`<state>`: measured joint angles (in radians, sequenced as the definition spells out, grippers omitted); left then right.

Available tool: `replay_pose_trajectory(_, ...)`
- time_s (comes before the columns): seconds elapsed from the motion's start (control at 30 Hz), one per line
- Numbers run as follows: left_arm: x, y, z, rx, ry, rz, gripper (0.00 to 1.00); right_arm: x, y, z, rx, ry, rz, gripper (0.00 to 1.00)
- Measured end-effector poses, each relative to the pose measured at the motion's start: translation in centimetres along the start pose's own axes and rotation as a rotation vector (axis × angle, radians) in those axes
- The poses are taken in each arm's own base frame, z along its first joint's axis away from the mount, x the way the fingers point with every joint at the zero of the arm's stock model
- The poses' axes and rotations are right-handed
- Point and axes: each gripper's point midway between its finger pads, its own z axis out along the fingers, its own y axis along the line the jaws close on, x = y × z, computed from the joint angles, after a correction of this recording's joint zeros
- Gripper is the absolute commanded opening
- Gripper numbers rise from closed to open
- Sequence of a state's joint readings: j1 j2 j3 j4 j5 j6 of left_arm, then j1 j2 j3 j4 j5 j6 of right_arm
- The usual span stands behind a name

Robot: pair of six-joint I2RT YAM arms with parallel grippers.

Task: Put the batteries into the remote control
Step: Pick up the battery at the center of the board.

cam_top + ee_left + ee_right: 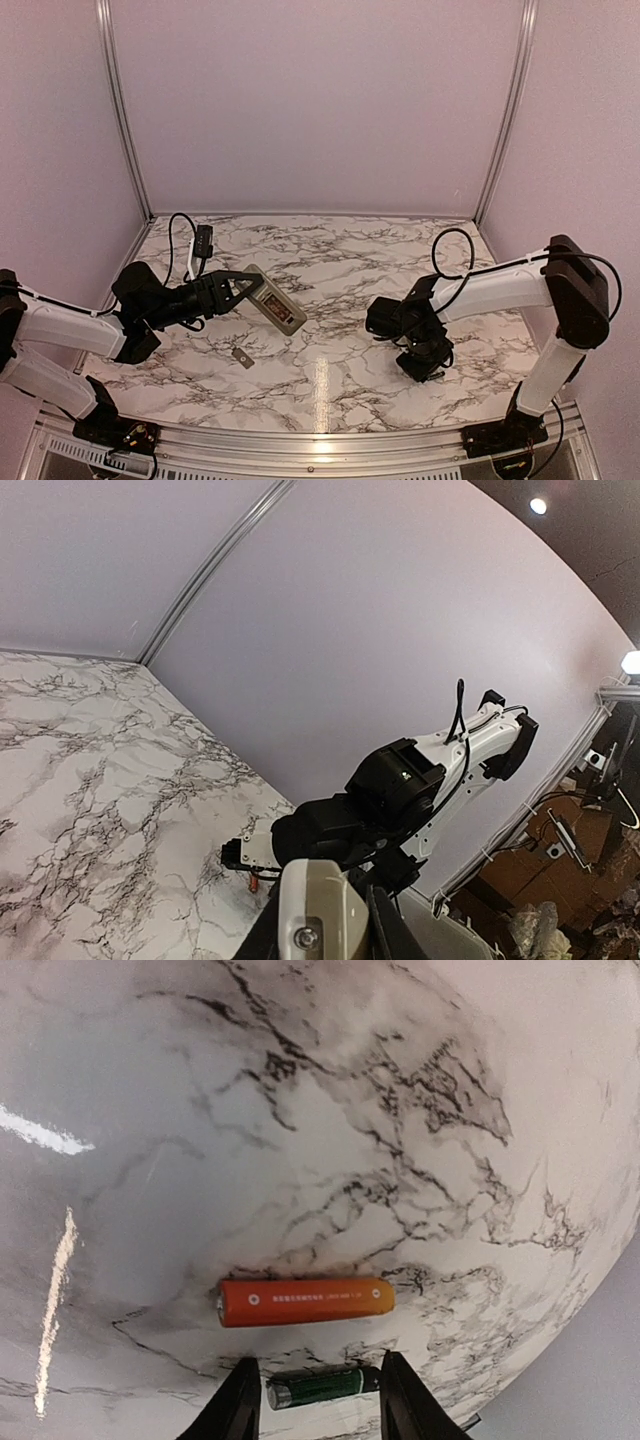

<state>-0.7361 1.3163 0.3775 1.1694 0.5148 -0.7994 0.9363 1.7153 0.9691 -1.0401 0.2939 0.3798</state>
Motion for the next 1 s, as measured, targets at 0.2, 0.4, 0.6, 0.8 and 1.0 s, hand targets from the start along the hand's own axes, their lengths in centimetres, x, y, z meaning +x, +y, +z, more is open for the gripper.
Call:
replay_pose_trajectory(0.2, -0.1, 0.1, 0.0, -0.003, -0.003, 0.0, 0.0, -0.6, 0.1, -0.4, -0.023, -0.031, 0.008, 0.48)
replay_pose_trajectory(0.4, -0.1, 0.1, 0.0, 0.003, -0.007, -0.004, 0.0, -1.4, 0.0, -3.9, -0.116, -0.161, 0.118, 0.59)
replay_pose_trajectory(0.6, 0.1, 0.3, 0.2, 0.012, -0.005, -0.024, 0.0, -0.9, 0.1, -6.3, -0.222, -0.233, 0.245, 0.72)
replay_pose_trajectory(0.8, 0.3, 0.2, 0.3, 0.033, 0.001, -0.042, 0.0, 2.0, 0.3, -3.9, -0.237, -0.162, 0.317, 0.82)
replay_pose_trajectory(1.0, -0.1, -0.4, 0.5, 0.055, -0.006, -0.04, 0.0, 3.9, -0.1, -1.2, -0.24, -0.103, 0.39, 0.81)
